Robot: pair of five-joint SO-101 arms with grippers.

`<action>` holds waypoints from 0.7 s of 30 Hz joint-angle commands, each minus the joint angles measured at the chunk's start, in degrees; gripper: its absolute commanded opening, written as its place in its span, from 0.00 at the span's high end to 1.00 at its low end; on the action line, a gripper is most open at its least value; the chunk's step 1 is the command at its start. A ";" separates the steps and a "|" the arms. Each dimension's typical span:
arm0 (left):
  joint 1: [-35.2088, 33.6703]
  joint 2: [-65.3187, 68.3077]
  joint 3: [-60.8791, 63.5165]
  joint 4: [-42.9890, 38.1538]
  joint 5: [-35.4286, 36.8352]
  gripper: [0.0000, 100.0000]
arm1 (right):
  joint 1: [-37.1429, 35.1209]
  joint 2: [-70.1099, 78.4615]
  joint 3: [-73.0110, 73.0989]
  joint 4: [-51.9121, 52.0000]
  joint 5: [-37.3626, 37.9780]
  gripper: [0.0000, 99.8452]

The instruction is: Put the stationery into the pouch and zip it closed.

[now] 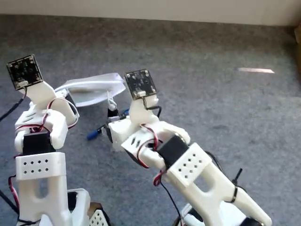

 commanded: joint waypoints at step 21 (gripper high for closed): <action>4.88 -2.24 -0.57 -1.58 -2.90 0.99 | 0.84 -23.08 32.92 -52.62 0.62 1.00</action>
